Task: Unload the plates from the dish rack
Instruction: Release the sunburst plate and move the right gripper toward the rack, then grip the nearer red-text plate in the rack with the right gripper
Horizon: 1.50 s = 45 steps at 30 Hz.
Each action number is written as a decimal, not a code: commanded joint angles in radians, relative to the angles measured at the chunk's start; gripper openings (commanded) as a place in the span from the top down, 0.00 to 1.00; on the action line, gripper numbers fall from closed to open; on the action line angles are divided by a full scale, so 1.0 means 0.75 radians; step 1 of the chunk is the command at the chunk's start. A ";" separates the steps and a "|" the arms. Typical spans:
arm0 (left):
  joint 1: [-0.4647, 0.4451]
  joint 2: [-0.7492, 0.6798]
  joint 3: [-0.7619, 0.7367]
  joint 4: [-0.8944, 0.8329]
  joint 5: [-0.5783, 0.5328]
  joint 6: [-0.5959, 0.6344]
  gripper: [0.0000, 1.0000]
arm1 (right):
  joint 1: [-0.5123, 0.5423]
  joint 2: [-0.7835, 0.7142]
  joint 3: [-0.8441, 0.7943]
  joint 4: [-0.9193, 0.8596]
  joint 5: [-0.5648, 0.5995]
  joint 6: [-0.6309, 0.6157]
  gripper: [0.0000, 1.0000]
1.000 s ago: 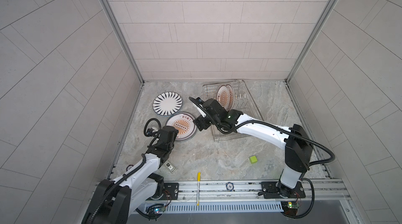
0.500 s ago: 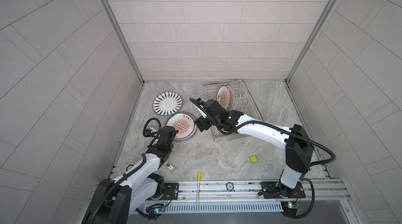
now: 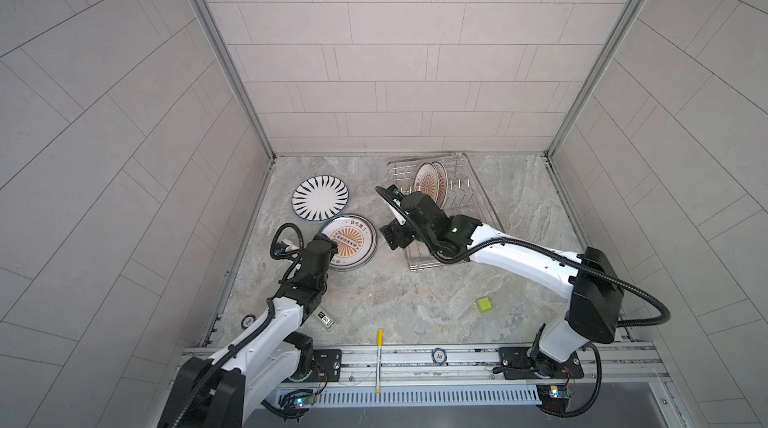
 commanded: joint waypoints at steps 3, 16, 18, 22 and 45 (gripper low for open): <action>0.004 -0.113 0.075 0.129 0.080 0.246 0.00 | -0.039 -0.144 -0.053 0.049 0.200 0.066 0.01; -0.020 0.376 0.131 0.980 0.883 0.493 0.00 | -0.249 -0.143 0.063 -0.137 0.322 0.120 0.03; -0.046 0.474 0.163 1.076 0.960 0.491 0.00 | -0.278 -0.110 0.098 -0.159 0.321 0.130 0.07; -0.106 0.589 0.230 1.107 0.970 0.513 0.00 | -0.327 -0.027 0.181 -0.193 0.331 0.133 0.15; -0.341 0.485 0.355 0.726 0.714 0.803 0.00 | -0.423 0.366 0.518 -0.347 0.334 0.163 0.66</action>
